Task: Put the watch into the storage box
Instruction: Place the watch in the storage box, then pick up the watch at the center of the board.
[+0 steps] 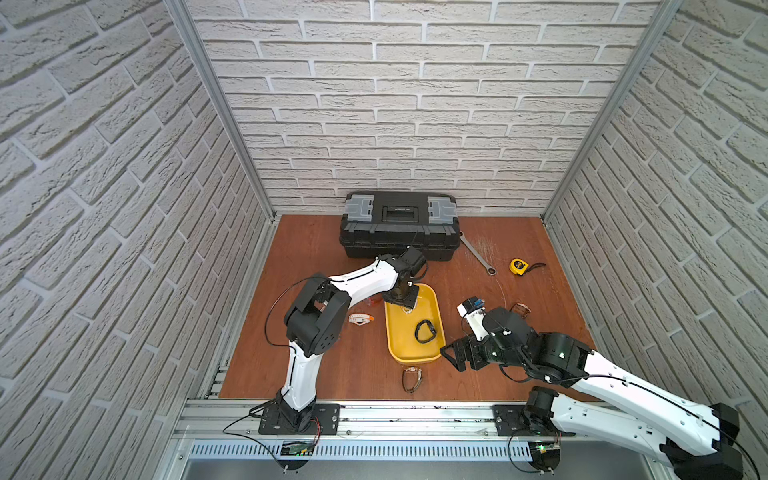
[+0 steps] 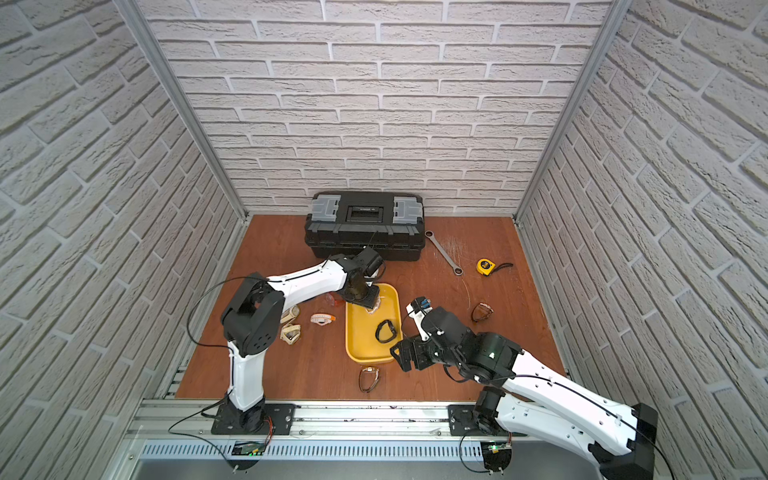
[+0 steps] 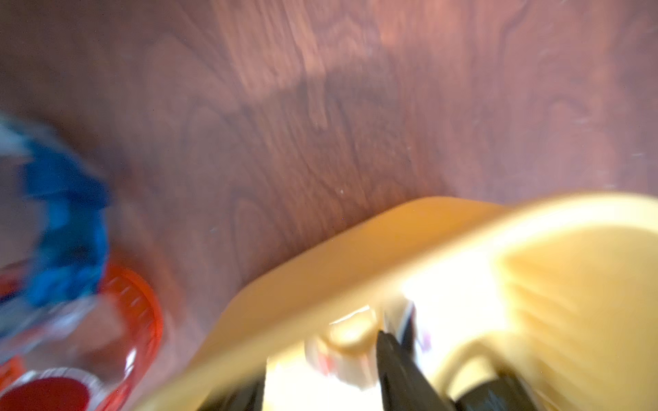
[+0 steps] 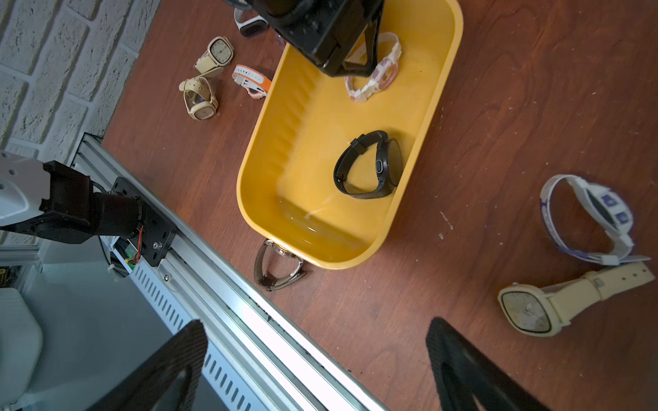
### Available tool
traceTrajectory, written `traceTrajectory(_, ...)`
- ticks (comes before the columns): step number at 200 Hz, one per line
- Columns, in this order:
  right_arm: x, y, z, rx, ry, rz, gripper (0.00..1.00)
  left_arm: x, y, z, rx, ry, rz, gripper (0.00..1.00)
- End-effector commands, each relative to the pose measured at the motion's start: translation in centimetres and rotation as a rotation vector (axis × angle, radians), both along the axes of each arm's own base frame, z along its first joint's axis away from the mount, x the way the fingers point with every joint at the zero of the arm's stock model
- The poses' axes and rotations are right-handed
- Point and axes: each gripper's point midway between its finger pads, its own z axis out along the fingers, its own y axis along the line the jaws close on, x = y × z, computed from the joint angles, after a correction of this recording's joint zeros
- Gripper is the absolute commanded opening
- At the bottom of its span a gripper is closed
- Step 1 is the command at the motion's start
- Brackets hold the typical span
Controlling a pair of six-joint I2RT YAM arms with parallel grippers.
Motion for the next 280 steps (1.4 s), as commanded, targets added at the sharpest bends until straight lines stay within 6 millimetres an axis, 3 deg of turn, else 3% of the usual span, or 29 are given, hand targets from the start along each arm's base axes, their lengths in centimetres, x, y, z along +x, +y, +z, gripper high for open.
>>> traceTrajectory(1, -1.3, 1.0, -0.4, 0.054, 0.056, 0.019, 0.97, -0.3, 0.4, 5.1, -0.063, -0.096, 0.021, 0.66)
traceTrajectory(44, -3.2, 3.5, -2.7, -0.008, 0.106, 0.060, 0.94, -2.4, 1.7, 11.9, -0.208, -0.217, 0.043, 0.75)
traceTrajectory(73, -3.8, 4.9, -5.1, -0.097, 0.141, 0.029, 0.89, -5.3, 4.8, 16.3, -0.297, -0.346, 0.055, 0.82)
traceTrajectory(95, -3.2, 5.7, -6.6, -0.139, 0.145, -0.022, 0.85, -8.2, 7.4, 17.8, -0.330, -0.409, 0.052, 0.87)
traceTrajectory(104, -2.9, 6.2, -7.2, -0.151, 0.148, -0.040, 0.84, -9.4, 8.3, 18.0, -0.347, -0.418, 0.059, 0.98)
traceTrajectory(139, -2.3, 7.5, -9.3, -0.216, 0.181, -0.075, 0.76, -13.4, 10.6, 17.8, -0.404, -0.444, 0.054, 0.98)
traceTrajectory(175, -2.1, 8.5, -10.9, -0.230, 0.205, -0.090, 0.66, -15.8, 12.5, 17.2, -0.425, -0.453, 0.064, 0.98)
traceTrajectory(227, -2.0, 9.3, -12.6, -0.278, 0.225, -0.090, 0.45, -18.2, 12.9, 15.7, -0.460, -0.400, 0.011, 0.98)
traceTrajectory(256, -2.2, 9.4, -13.5, -0.308, 0.235, -0.092, 0.43, -19.4, 12.3, 14.8, -0.470, -0.351, -0.036, 0.98)
traceTrajectory(280, -2.3, 9.3, -13.9, -0.337, 0.232, -0.095, 0.34, -20.4, 11.8, 14.4, -0.482, -0.333, -0.090, 0.98)
